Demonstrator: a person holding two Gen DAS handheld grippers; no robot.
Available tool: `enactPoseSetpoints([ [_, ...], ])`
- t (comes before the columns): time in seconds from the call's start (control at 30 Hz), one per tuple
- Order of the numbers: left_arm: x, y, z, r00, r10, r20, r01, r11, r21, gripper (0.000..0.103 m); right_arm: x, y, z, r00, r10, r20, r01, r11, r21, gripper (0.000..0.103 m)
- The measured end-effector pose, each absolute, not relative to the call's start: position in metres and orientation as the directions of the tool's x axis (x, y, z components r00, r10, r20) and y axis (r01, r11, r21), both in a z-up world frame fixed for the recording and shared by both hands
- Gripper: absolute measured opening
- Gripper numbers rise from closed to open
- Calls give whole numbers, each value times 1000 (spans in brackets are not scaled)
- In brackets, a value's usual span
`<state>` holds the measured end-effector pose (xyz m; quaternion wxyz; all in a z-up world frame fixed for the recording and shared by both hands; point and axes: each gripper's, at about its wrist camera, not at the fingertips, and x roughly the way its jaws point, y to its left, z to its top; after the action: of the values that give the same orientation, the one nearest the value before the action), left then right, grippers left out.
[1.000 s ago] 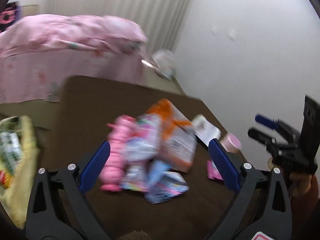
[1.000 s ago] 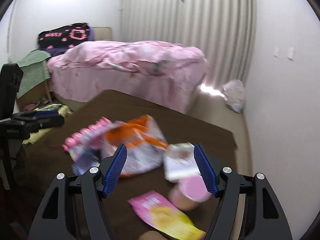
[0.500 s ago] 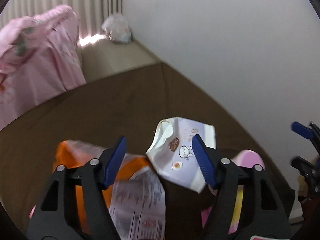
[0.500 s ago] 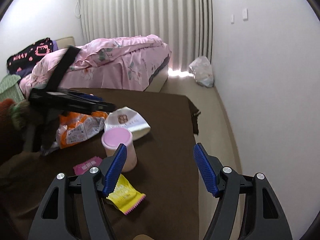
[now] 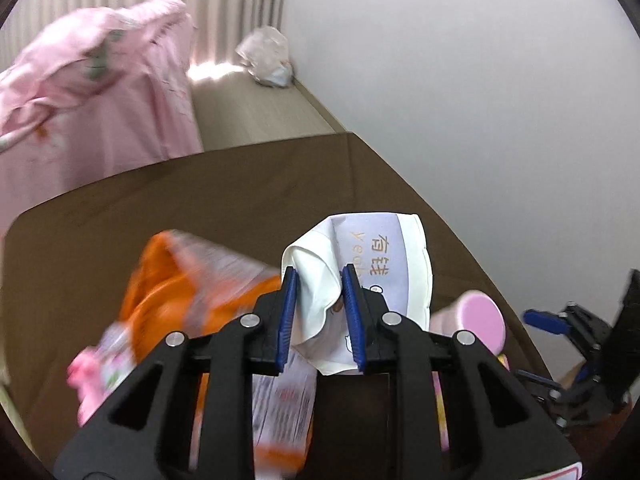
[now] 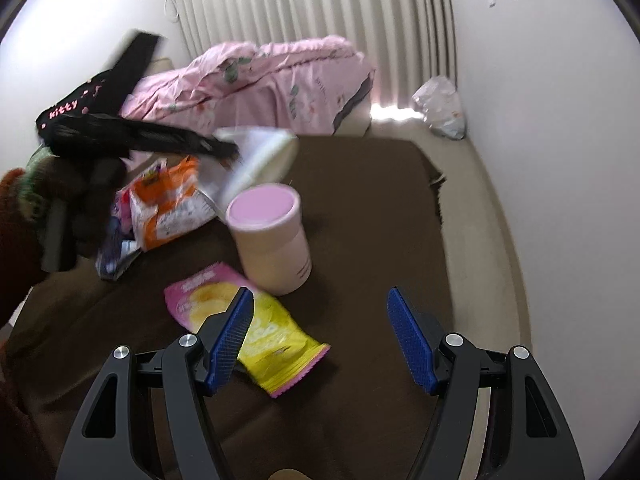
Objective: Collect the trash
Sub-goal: 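Grasp the white paper bowl with the left tool while the right tool grasps the pink chip bag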
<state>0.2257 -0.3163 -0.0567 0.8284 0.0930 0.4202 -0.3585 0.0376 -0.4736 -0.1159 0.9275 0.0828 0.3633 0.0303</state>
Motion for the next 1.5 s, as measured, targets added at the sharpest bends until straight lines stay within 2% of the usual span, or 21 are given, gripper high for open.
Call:
enactPoseSetpoints([
  [0.2,179,-253,-27,403,-564,-720,642,736,-217,23,35,-455,-127,677,231,-699,-49,962,270,66],
  [0.4,141,-196,-44,393,-541,-744,585,771,-251,23,19,-411,-126,628,330,-704,-168,942,292,66],
  [0.63,104,-155,-76,373,-478,-795,504,824,-258,23,6,-384,-103,673,205,-711,-143,979,148,66],
  [0.77,98,-143,-87,414,-439,-797,473,852,-224,23,13,-384,-95,689,232,-687,-145,972,182,66],
  [0.87,95,-142,-89,446,-410,-796,459,868,-190,25,30,-396,-97,718,177,-673,-42,976,212,66],
  [0.93,93,-142,-89,453,-399,-797,449,875,-182,26,44,-407,-108,698,113,-707,63,974,217,66],
  [1.0,92,-141,-89,455,-394,-798,443,878,-181,27,56,-408,-123,637,114,-763,99,969,227,66],
  [1.27,91,-137,-93,450,-392,-803,421,886,-196,33,52,-382,-131,624,46,-780,61,992,108,66],
  [1.43,89,-138,-92,456,-387,-801,424,886,-187,33,46,-381,-129,588,100,-803,-3,993,121,66],
  [1.5,88,-137,-92,454,-392,-800,426,884,-192,34,36,-384,-123,623,139,-769,-28,987,156,66],
])
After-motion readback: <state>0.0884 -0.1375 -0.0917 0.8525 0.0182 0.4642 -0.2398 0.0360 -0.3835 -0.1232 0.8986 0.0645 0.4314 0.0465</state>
